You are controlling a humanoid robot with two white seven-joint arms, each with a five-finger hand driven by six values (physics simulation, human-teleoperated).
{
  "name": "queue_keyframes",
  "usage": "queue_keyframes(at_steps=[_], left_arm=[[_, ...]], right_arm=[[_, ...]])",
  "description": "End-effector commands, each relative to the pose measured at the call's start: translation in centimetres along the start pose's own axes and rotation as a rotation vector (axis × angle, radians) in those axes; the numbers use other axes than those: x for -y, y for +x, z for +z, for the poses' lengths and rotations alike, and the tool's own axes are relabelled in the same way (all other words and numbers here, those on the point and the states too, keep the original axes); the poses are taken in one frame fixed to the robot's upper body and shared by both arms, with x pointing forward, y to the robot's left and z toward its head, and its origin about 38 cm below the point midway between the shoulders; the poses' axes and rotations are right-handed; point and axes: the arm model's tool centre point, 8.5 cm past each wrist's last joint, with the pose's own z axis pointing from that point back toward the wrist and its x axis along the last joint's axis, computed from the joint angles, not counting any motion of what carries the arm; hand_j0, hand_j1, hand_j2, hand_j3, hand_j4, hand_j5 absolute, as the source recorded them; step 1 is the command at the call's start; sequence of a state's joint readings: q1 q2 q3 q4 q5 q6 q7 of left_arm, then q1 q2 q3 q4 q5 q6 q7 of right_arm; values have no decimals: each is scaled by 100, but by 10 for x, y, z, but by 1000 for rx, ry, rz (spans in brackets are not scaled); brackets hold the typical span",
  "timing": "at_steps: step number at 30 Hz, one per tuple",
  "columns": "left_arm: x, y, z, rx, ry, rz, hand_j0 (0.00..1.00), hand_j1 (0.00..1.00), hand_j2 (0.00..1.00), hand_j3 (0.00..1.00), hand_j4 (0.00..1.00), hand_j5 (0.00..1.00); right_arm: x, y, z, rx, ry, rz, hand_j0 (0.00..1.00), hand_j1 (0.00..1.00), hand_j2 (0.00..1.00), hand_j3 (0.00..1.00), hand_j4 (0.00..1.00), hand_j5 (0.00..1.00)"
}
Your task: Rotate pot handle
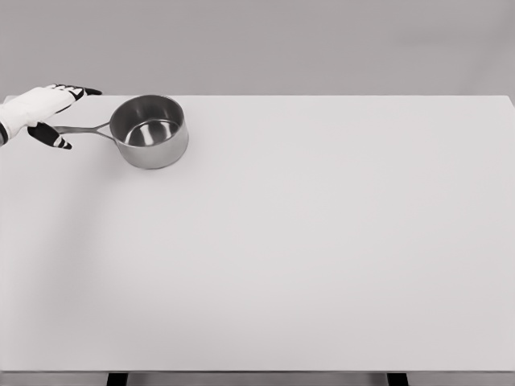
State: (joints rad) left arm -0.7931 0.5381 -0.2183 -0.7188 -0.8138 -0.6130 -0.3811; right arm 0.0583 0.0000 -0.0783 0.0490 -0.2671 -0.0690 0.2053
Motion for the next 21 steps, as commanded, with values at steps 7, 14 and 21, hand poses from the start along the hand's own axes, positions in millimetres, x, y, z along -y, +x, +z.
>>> queue_keyframes(at_steps=[7,14,21], left_arm=[[-6,-4,1,-27,71,13,100,100,100,100,100,100],[-6,-8,2,-49,73,23,100,100,100,100,100,100],[-9,-9,2,-63,83,27,100,100,100,100,100,100]], right_arm=[[0,0,0,0,0,0,100,100,100,100,100,100],[0,0,0,0,0,0,100,100,100,100,100,100],[0,0,0,0,0,0,100,100,100,100,100,100]])
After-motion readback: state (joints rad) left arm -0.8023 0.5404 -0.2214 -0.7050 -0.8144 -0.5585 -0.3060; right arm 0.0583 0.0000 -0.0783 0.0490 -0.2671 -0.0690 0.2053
